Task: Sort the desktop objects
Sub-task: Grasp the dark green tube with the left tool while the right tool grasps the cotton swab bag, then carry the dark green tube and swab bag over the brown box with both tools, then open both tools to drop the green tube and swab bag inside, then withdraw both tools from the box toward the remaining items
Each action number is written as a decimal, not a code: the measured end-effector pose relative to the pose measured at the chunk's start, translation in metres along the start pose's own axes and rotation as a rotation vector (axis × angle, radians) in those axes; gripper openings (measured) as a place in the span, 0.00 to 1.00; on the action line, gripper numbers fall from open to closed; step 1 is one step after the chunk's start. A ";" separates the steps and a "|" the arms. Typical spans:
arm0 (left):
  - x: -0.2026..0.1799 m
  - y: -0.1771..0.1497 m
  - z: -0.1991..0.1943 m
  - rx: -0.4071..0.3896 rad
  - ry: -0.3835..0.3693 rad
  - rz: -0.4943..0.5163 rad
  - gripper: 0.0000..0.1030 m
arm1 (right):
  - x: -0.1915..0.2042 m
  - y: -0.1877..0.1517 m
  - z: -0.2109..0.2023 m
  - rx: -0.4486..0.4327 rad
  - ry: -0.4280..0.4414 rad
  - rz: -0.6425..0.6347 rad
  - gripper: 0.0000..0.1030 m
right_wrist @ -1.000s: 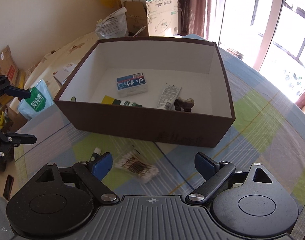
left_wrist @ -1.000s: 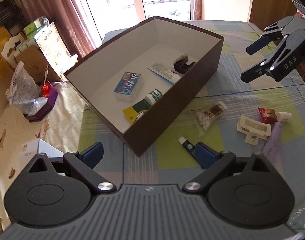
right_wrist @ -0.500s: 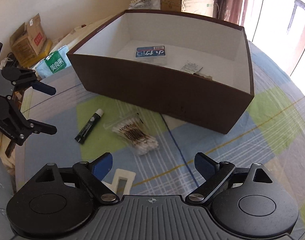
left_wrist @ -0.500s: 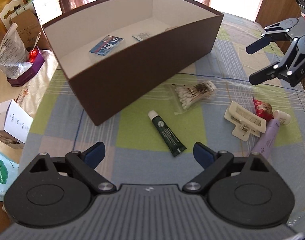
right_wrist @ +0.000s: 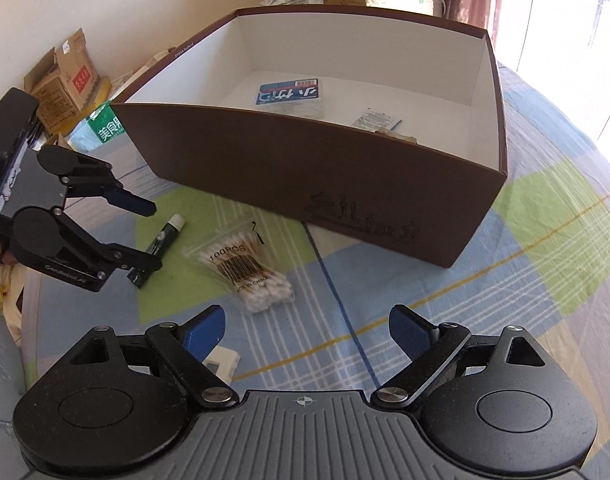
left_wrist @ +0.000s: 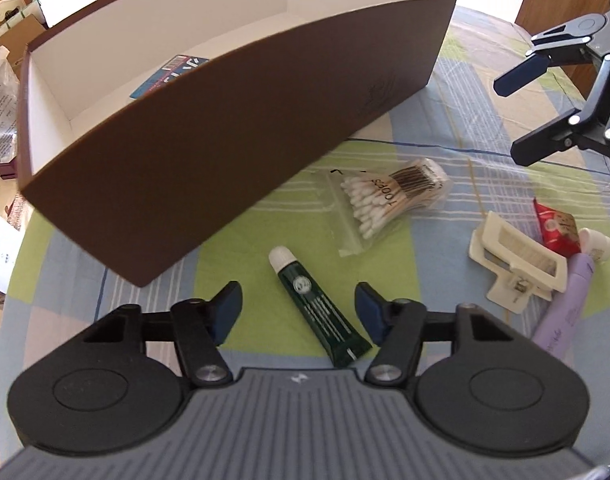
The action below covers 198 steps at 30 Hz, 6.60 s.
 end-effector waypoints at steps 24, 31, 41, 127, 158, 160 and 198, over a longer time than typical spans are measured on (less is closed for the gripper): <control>0.038 -0.042 -0.008 0.053 -0.037 0.106 0.13 | 0.028 0.023 0.091 0.105 0.079 -0.208 0.68; 0.039 -0.040 -0.004 0.047 -0.036 0.089 0.21 | 0.029 0.022 0.098 0.128 0.045 -0.172 0.67; 0.038 -0.041 -0.020 0.040 -0.048 0.149 0.12 | 0.043 0.020 0.089 0.147 0.001 -0.117 0.28; 0.045 0.250 0.118 -0.182 -0.125 0.613 0.16 | -0.121 0.166 0.042 -0.121 -0.279 0.531 0.28; 0.099 0.222 0.110 -0.033 -0.050 0.511 0.42 | -0.102 0.161 0.086 0.011 -0.356 0.324 0.70; 0.100 0.219 0.105 -0.030 -0.038 0.502 0.47 | -0.101 0.155 0.083 0.020 -0.351 0.353 0.70; 0.112 0.181 0.000 -0.110 0.057 0.312 0.89 | -0.021 0.143 0.020 -0.141 -0.428 0.459 1.00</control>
Point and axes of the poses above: each gripper's, at about its wrist camera, not at the fingertips, and z roughly the way its jaws point, x to its left, y to its top, the point moved 4 cm from there along z, roughly the way its jaws point, and after that the axes turned 11 degrees about y, right-handed, at the moved point
